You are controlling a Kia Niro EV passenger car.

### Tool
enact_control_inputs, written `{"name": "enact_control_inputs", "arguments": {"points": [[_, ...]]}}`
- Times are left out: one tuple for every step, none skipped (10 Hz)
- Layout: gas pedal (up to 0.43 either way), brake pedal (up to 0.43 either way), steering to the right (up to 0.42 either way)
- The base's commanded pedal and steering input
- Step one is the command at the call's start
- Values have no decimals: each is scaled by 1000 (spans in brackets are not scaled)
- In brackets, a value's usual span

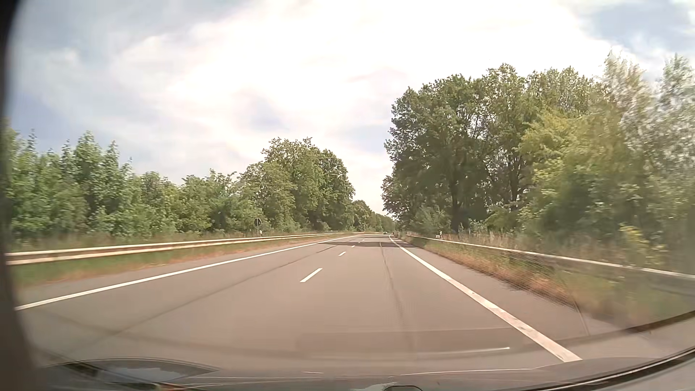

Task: Follow the waypoints while adhering to traffic rules and regulations

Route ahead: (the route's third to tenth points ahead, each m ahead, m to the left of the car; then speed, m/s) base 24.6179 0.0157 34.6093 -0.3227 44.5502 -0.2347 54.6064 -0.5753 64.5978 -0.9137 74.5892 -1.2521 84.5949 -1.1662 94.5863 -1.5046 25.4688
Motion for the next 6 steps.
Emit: {"name": "enact_control_inputs", "arguments": {"points": [[512, 0, 4], [512, 0, 4], [480, 0, 4], [461, 0, 4], [441, 0, 4], [429, 0, 4]]}}
